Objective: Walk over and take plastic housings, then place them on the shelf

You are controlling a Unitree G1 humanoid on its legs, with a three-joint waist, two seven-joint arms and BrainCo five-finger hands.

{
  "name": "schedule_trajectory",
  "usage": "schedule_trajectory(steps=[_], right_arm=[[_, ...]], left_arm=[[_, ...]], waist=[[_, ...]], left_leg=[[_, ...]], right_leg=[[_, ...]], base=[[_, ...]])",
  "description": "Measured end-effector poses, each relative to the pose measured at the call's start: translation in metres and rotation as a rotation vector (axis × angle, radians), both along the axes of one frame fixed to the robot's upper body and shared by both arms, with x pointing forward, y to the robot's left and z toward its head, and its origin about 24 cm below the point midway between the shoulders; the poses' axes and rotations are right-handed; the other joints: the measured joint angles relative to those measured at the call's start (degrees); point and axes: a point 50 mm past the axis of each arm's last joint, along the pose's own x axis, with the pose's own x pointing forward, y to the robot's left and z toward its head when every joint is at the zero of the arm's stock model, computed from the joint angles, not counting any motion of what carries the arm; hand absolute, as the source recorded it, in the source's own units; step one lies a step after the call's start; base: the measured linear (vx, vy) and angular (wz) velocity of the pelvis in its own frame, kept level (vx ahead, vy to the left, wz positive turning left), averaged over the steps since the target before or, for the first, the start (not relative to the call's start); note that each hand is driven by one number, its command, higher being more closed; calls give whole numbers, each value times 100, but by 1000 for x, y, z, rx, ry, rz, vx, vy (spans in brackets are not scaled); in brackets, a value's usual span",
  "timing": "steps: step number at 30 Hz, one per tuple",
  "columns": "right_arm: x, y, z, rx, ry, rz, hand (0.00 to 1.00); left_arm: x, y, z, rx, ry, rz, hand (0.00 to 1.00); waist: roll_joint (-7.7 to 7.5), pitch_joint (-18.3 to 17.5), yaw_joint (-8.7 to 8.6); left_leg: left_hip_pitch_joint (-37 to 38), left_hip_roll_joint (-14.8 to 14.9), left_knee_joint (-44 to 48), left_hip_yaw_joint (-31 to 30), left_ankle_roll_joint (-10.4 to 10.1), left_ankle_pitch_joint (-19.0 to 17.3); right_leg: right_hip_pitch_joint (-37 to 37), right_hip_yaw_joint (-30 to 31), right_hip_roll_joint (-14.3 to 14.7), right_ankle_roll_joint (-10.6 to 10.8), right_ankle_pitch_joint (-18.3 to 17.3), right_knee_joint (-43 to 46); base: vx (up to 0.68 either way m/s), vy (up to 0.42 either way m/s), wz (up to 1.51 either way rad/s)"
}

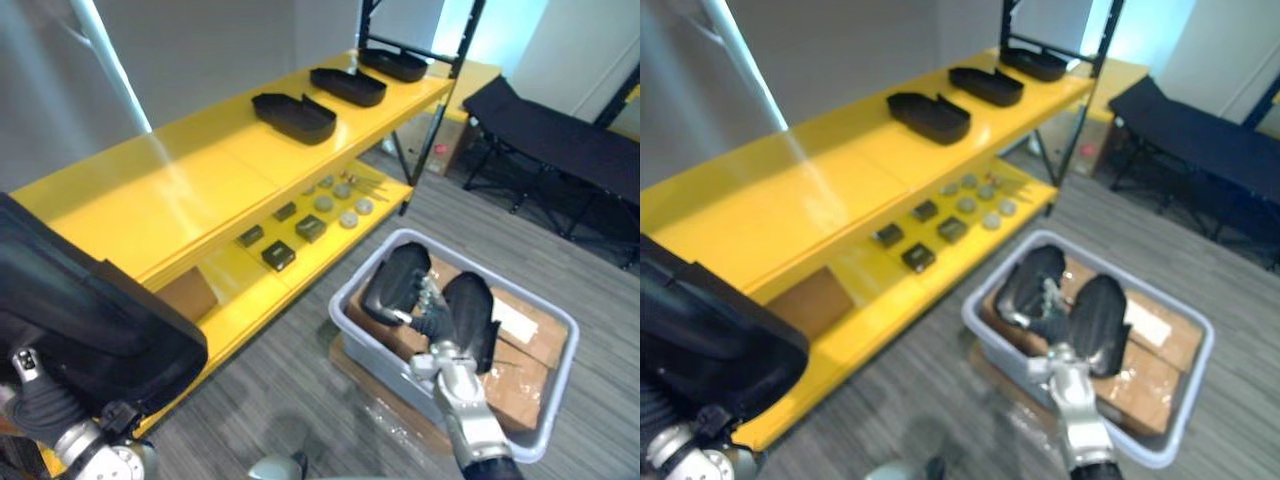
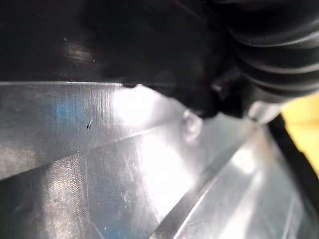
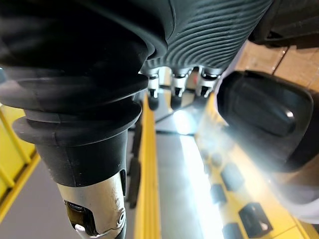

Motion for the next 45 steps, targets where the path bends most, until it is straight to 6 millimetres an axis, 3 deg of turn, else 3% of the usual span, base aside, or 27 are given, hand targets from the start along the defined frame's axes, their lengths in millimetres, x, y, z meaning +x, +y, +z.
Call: schedule_trajectory(steps=[4,7,9,11,12,15,20,25,31,34,36,40,41,43,45], right_arm=[[-9,-11,-6,-29,13,-33,0],[-26,-31,-10,-68,28,-112,0],[-32,-41,-6,-75,12,-157,0],[-32,-45,-4,-81,-4,-169,0],[-29,-45,0,-84,-27,-165,0],[-27,-43,3,-105,-46,-153,0],[-32,-44,9,-116,-78,-156,0],[-34,-44,8,-117,-71,-147,0],[-41,-44,3,-100,-54,-152,0],[-39,-40,4,-96,-64,-141,0],[-31,-33,7,-93,-85,-112,0],[-23,-15,3,-108,-77,-50,0],[-23,-9,3,-102,-77,-35,0],[-23,-7,3,-100,-79,-37,0],[-21,-8,4,-108,-87,-61,0]], left_arm=[[11,-5,5,22,-18,-65,100],[37,-16,17,73,-74,-202,100],[47,-19,19,86,-86,-243,100],[51,-20,16,75,-79,-242,100],[51,-20,14,65,-72,-234,100],[52,-22,11,45,-52,-228,100],[50,-22,7,31,-20,-227,100],[46,-22,3,11,-10,-201,100],[44,-22,1,9,8,-205,100],[43,-22,-2,2,26,-198,100],[41,-20,-1,-3,22,-173,100],[37,-17,-4,-13,41,-136,100],[33,-14,-4,-8,48,-118,100],[31,-10,-3,1,45,-101,100],[28,-5,2,21,35,-79,100]], waist=[[28,18,-162],[-47,8,-462],[-58,24,-575],[-120,11,-582],[-82,75,-585],[-6,219,-555],[-60,351,-616],[79,436,-708],[157,513,-740],[172,555,-734],[272,641,-627],[198,792,-423],[104,740,-419],[33,688,-397],[-67,630,-416]], left_leg=[[9,-40,-40,-238,15,-9],[8,-198,-146,-943,39,271],[-24,-307,-117,-1212,19,350],[-156,-423,29,-1048,10,353],[-243,-427,108,-753,10,352],[-315,-252,161,-366,-29,319],[-381,-161,312,-187,-128,182],[-409,20,562,161,-86,78],[-817,59,1468,465,-12,-333],[-1034,270,1885,1175,37,-556],[-1344,338,2506,1215,64,-890],[-1529,381,3448,1225,137,-1595],[-1566,372,3540,1170,186,-1734],[-1589,363,3533,1106,194,-1757],[-1435,275,3346,880,217,-1740]], right_leg=[[-169,538,-107,-50,-104,643],[-394,1381,-231,-289,-274,1494],[-447,1699,-248,-319,-520,1710],[-367,1737,-247,-312,-636,1461],[-256,1754,-214,-216,-608,1201],[-201,1846,-74,-182,-596,913],[-93,1925,1,51,-824,764],[-78,2018,93,31,-906,865],[-30,1711,0,110,-1157,1306],[-164,1715,-180,108,-1432,1640],[-330,1750,-212,195,-1613,1948],[-267,1812,-296,273,-1983,2375],[-264,1799,-289,333,-1849,2485],[-454,1839,-300,250,-1683,2819],[-1035,2011,-431,153,-988,4007]], base=[[-3,37,39],[80,11,113],[99,-71,91],[17,-52,32],[-47,4,-3],[-84,-27,-19],[-137,-89,-20],[-100,-20,-8],[-21,29,27],[22,68,26],[46,137,1],[134,168,0],[206,128,14],[183,112,25],[261,96,42]])
